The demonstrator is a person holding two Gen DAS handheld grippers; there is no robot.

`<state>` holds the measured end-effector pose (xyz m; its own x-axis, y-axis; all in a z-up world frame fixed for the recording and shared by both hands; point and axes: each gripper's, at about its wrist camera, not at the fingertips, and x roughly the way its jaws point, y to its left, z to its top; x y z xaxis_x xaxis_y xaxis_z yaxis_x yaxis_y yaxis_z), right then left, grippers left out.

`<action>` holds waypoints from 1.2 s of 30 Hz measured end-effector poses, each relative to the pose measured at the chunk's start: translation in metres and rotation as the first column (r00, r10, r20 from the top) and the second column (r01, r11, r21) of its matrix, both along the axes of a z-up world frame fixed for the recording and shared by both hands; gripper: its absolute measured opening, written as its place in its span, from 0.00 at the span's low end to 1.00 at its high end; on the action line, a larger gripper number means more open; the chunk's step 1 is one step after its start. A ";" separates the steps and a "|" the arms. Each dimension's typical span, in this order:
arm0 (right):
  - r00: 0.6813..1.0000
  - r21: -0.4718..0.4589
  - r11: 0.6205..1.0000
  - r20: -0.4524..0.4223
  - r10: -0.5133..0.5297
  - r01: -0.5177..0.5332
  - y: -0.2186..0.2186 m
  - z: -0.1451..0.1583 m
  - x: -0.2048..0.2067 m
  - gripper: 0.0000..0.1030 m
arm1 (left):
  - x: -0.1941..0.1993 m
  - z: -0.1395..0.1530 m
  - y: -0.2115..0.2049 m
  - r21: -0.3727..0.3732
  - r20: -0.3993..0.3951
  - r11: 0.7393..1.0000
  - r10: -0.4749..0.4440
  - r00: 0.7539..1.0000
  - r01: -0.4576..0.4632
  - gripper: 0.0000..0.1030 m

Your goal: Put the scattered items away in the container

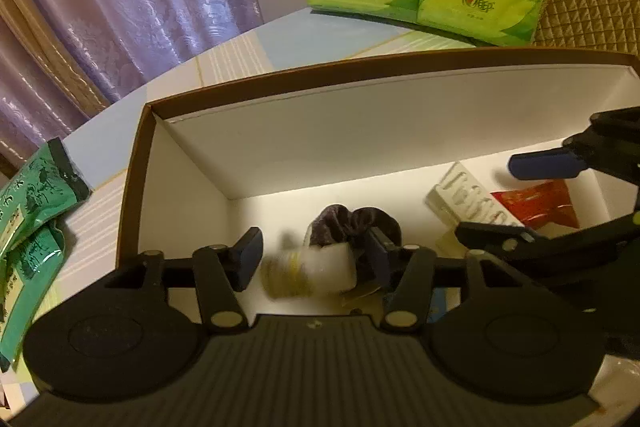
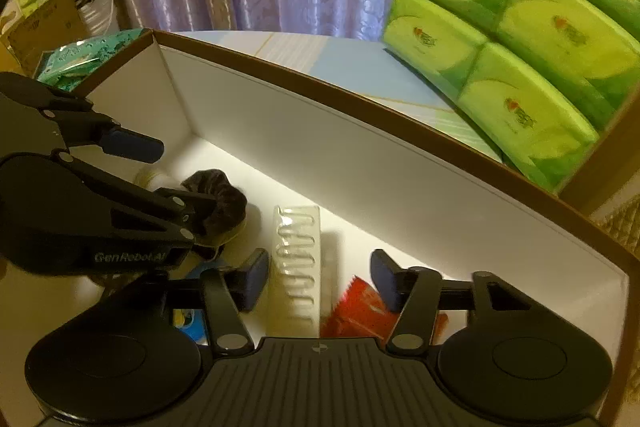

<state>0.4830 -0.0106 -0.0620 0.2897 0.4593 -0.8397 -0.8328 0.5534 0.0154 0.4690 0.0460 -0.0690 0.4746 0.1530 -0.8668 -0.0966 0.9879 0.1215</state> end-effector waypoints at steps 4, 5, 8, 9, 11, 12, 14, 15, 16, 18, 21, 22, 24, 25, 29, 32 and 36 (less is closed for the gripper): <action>1.000 0.024 1.000 0.019 -0.013 0.012 -0.014 0.010 -0.006 0.78 | -0.003 0.005 -0.006 -0.021 0.001 1.000 -0.007 1.000 0.007 0.69; 1.000 0.031 0.999 0.017 -0.018 0.018 -0.016 0.012 -0.007 0.80 | -0.005 0.006 -0.008 -0.020 0.005 1.000 -0.009 1.000 0.009 0.72; 0.999 0.047 0.998 0.027 -0.041 0.040 -0.026 0.020 -0.011 0.89 | -0.010 0.013 -0.011 -0.021 0.021 1.000 -0.014 1.000 0.014 0.76; 0.998 0.056 0.997 0.027 -0.049 0.047 -0.030 0.024 -0.012 0.92 | -0.012 0.016 -0.012 -0.023 0.027 1.000 -0.015 1.000 0.016 0.77; 0.997 0.079 0.995 0.030 -0.065 0.062 -0.036 0.031 -0.014 0.95 | -0.017 0.021 -0.012 -0.029 0.038 1.000 -0.010 0.999 0.011 0.83; 0.997 0.093 0.993 0.029 -0.076 0.073 -0.039 0.035 -0.016 0.97 | -0.019 0.024 -0.012 -0.029 0.046 1.000 -0.007 0.999 0.009 0.84; 0.995 0.118 0.989 0.022 -0.094 0.091 -0.045 0.042 -0.019 0.98 | -0.026 0.030 -0.011 -0.031 0.060 1.000 -0.002 0.998 0.003 0.84; 0.995 0.133 0.987 0.015 -0.097 0.094 -0.049 0.045 -0.022 0.98 | -0.030 0.033 -0.010 -0.035 0.065 0.999 0.005 0.998 -0.003 0.85; 0.995 0.144 0.985 0.012 -0.102 0.099 -0.054 0.049 -0.026 0.98 | -0.033 0.035 -0.009 -0.041 0.070 0.999 0.011 0.998 -0.009 0.85; 0.993 0.161 0.981 0.011 -0.114 0.111 -0.062 0.055 -0.035 0.98 | -0.041 0.042 -0.009 -0.053 0.081 0.998 0.025 0.996 -0.021 0.86; 0.991 0.184 0.974 0.012 -0.135 0.131 -0.070 0.062 -0.049 0.98 | -0.056 0.052 -0.011 -0.059 0.106 0.998 0.036 0.994 -0.030 0.89; 0.989 0.190 0.971 0.017 -0.148 0.142 -0.074 0.064 -0.055 0.98 | -0.062 0.057 -0.012 -0.059 0.116 0.998 0.039 0.992 -0.032 0.90; 0.983 0.193 0.967 0.036 -0.179 0.168 -0.081 0.067 -0.066 0.98 | -0.075 0.065 -0.014 -0.053 0.138 0.998 0.043 0.989 -0.036 0.92; 0.980 0.195 0.964 0.047 -0.193 0.180 -0.085 0.069 -0.072 0.98 | -0.081 0.069 -0.016 -0.049 0.149 0.998 0.043 0.988 -0.036 0.93; 0.967 0.205 0.952 0.072 -0.245 0.226 -0.102 0.078 -0.096 0.98 | -0.107 0.084 -0.024 -0.041 0.192 0.999 0.031 0.981 -0.024 0.93; 0.954 0.216 0.938 0.074 -0.292 0.270 -0.116 0.083 -0.113 0.98 | -0.130 0.094 -0.033 -0.030 0.225 0.999 0.029 0.974 -0.023 0.96; 0.944 0.220 0.928 0.068 -0.323 0.301 -0.131 0.088 -0.139 0.98 | -0.159 0.101 -0.045 0.003 0.259 1.000 0.021 0.966 -0.022 0.99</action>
<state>0.3439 -0.1420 0.0261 0.5244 0.4897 -0.6966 -0.6215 0.7793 0.0799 0.3096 0.0009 0.0320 0.6795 0.1700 -0.7137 -0.1467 0.9846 0.0949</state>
